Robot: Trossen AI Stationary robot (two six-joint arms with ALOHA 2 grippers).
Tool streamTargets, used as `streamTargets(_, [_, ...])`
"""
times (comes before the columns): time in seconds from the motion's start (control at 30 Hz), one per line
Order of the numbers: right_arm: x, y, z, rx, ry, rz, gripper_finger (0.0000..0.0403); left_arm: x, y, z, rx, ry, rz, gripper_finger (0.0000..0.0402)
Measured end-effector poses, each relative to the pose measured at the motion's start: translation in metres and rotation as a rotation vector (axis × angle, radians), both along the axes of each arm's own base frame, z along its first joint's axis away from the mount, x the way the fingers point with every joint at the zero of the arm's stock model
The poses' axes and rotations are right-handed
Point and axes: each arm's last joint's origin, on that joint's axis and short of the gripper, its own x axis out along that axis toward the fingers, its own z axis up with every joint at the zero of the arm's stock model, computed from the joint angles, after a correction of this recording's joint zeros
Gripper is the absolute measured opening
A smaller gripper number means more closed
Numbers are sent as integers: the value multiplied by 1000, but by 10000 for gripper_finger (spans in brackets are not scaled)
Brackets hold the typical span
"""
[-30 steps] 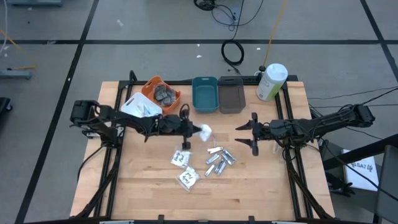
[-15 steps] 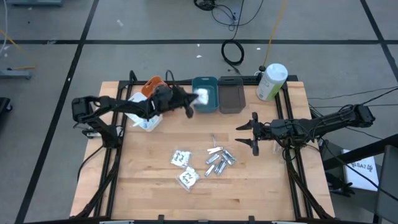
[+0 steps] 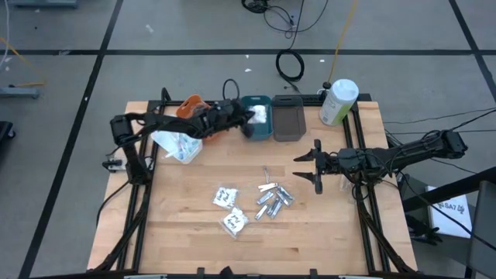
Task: Pick & Place Travel size toiletries
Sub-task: Put the top white cotton packet into the green bin
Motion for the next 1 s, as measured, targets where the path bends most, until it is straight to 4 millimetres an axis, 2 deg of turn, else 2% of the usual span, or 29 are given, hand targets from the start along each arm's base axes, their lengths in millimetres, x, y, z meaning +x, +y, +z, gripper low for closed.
streamTargets(0.2, [0, 0, 0, 0, 1, 0, 212, -2, 8, -2, -21, -12, 30, 5])
streamTargets(0.5, [0, 0, 0, -2, 1, 0, 212, -2, 7, 0, -74, -45, 47, 15])
streamTargets(0.6, [0, 0, 0, 3, 1, -1, 212, -3, 7, -1, -82, -36, 49, 45])
streamTargets(0.83, [0, 0, 0, 4, 0, -1, 212, -3, 7, -1, -61, -16, 36, 146])
streamTargets(1.0, [0, 0, 0, 4, 0, -1, 212, -2, -2, 6, -12, 16, -20, 194])
